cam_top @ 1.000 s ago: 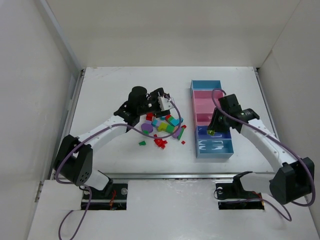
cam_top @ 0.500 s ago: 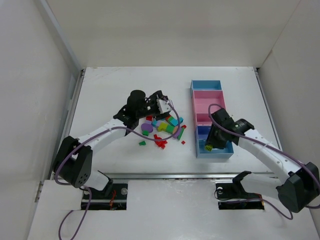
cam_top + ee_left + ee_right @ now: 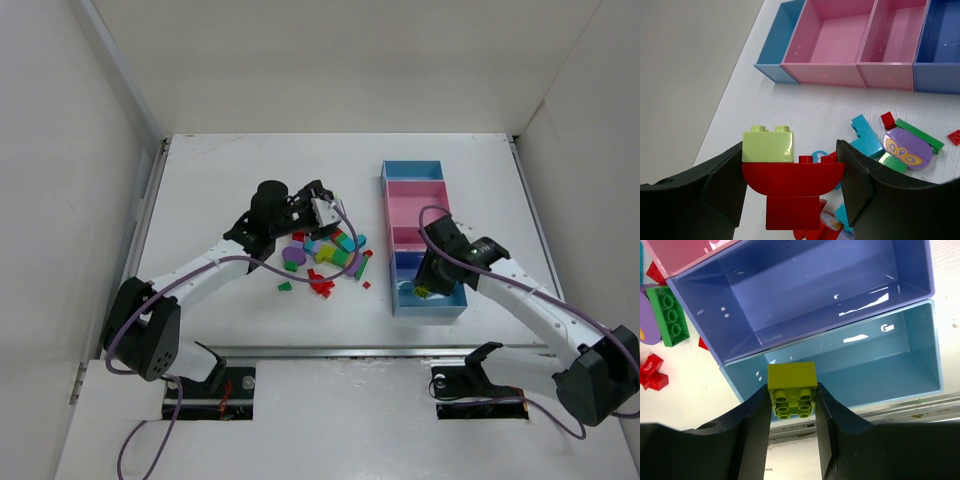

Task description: Sort the legos into containers by color

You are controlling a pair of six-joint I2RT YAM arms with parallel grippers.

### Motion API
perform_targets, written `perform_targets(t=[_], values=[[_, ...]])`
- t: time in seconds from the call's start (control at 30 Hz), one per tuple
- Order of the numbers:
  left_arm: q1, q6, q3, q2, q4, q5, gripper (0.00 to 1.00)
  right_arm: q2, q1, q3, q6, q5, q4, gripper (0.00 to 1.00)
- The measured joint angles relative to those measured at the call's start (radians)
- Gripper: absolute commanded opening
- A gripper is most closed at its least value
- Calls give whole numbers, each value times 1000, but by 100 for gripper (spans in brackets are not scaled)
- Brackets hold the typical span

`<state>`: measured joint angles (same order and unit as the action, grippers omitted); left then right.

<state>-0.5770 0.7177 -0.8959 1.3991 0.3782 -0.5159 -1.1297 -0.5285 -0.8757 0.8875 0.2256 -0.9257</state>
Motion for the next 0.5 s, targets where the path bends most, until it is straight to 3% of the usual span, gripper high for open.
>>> perform_targets(t=[0.5], values=[[0, -13, 0, -1, 0, -5, 0, 11, 45, -47, -40, 33, -8, 0]])
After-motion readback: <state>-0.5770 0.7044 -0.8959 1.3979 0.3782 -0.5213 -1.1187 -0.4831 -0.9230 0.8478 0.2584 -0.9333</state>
